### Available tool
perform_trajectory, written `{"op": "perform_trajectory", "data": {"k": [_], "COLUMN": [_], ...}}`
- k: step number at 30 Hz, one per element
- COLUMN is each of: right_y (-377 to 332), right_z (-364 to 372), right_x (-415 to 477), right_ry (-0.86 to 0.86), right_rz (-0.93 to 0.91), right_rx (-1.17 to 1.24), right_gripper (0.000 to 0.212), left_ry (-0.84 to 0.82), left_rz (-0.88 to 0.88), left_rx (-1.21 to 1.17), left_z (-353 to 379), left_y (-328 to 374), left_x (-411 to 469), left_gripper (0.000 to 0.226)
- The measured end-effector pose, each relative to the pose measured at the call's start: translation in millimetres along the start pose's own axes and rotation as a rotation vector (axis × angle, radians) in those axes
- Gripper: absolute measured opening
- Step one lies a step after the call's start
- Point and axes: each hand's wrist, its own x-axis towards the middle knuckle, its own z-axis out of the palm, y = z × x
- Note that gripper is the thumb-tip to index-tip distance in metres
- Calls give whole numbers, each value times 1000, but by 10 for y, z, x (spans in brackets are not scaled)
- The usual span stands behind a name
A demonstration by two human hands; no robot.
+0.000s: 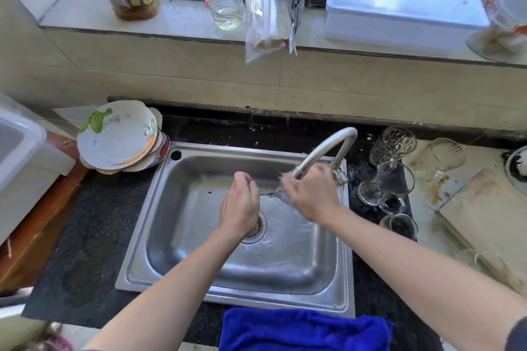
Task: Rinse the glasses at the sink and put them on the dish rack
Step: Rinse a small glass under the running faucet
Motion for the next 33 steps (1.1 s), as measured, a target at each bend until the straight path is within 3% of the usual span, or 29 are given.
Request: {"op": "perform_trajectory", "data": {"k": [1, 3, 5, 9, 11, 13, 15, 17, 19, 22, 24, 27, 29, 31, 33], "right_y": [3, 59, 84, -77, 50, 113, -9, -64, 83, 216, 129, 177, 292, 266, 170], "right_z": [60, 2, -87, 44, -12, -73, -112, -13, 32, -21, -41, -134, -193, -185, -133], "right_x": [-3, 49, 127, 1, 102, 186, 137, 97, 172, 241, 211, 250, 273, 252, 177], "right_ry": [5, -73, -16, -50, -147, -220, -233, -256, -274, -168, -151, -301, -272, -261, -357], "right_rz": [-86, 40, 133, -166, 29, 102, -41, -181, 43, 316, 512, 786, 789, 755, 717], "right_rx": [-22, 116, 137, 70, 224, 195, 61, 85, 248, 559, 918, 1633, 1878, 1934, 1985], "right_gripper": [46, 45, 42, 52, 50, 44, 48, 45, 43, 41, 38, 44, 53, 51, 48], "left_ry": [0, 2, 30, 46, 58, 85, 75, 84, 112, 58, -19, -98, -177, -259, -311], "left_rz": [10, 28, 42, 123, 165, 184, 213, 210, 110, -224, -334, -373, -440, -500, -554], "left_rx": [5, 19, 34, 81, 118, 130, 135, 105, -8, -239, -316, -360, -471, -538, -610], "left_z": [0, 1, -23, -72, -101, -143, -147, -119, -74, 9, 104, 131, 88, 56, 61], "left_y": [11, 15, -7, -45, -69, -92, -107, -107, -99, -48, -39, -108, -142, -121, -86], "left_x": [-2, -10, 4, 30, 12, 10, 8, 11, 13, 36, 28, 48, 92, 128, 121], "left_gripper": [11, 14, 17, 23, 27, 29, 28, 26, 19, 13, 14, 14, 11, 9, 8]}}
